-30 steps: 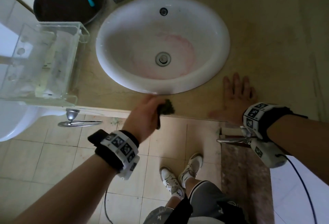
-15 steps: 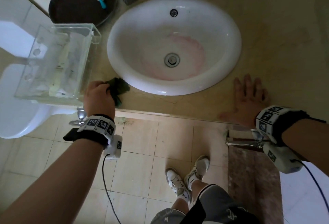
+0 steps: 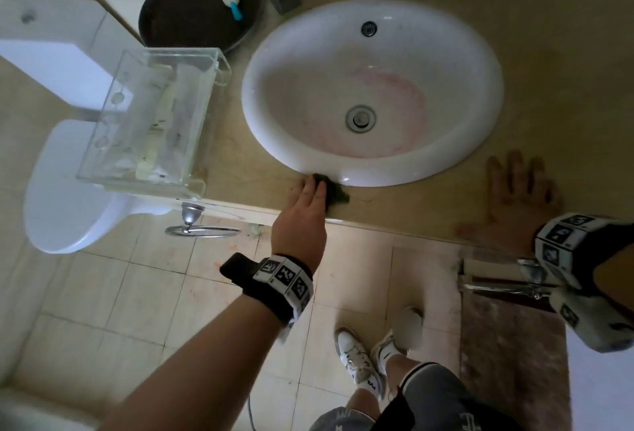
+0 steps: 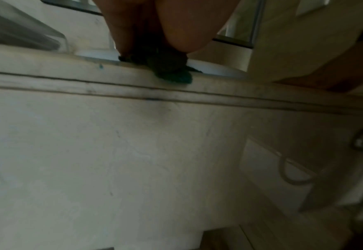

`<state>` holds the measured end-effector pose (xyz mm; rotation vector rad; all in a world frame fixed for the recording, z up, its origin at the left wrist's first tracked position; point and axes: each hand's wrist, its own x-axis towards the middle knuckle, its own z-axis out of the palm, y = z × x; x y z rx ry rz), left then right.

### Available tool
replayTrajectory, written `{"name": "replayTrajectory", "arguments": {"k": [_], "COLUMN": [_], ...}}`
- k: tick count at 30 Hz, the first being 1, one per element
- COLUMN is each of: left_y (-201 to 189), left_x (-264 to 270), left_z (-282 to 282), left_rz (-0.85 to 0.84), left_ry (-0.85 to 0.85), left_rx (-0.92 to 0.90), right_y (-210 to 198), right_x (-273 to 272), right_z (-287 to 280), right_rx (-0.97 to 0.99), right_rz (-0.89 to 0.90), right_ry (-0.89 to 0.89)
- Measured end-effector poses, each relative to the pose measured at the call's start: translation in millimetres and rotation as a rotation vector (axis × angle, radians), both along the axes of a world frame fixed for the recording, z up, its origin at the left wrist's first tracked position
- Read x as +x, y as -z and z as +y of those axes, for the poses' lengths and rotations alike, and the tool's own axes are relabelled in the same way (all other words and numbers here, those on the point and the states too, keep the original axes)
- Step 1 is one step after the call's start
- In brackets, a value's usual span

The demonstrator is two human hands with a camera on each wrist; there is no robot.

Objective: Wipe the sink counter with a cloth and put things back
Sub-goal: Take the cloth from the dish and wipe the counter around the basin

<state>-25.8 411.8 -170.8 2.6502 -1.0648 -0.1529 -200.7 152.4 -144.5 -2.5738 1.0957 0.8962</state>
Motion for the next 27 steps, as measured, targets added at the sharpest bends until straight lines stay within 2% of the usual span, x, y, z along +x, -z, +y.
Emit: {"name": "replayTrajectory", "arguments": {"k": [2,7,12,22,24,27], "left_y": [-2,-15,-22,-13,-11,-7], "left_x": [11,77,80,2,-20,-52], "left_z": [5,32,21,-7,-23,-54], "left_rz": [0.014,-0.029,-0.018,-0.008,0.001,0.033], "left_ry": [-0.031,-0.312,-0.418,-0.121,0.013,0.200], "left_rx": [0.037,0.045,-0.068,-0.165,-0.190,-0.133], "right_y": [1,1,1,2,3,5], "right_x": [0,0,-2,-1,-1,-4], "right_z": [0,0,0,-1,-1,-3], "right_rx": [-0.005,-0.005,-0.010,0.015,0.016,0.015], "right_rz": [-0.012,-0.030,-0.035,-0.048,-0.056,-0.063], "right_ry": [0.005,0.015,0.009,0.018,0.013,0.009]}}
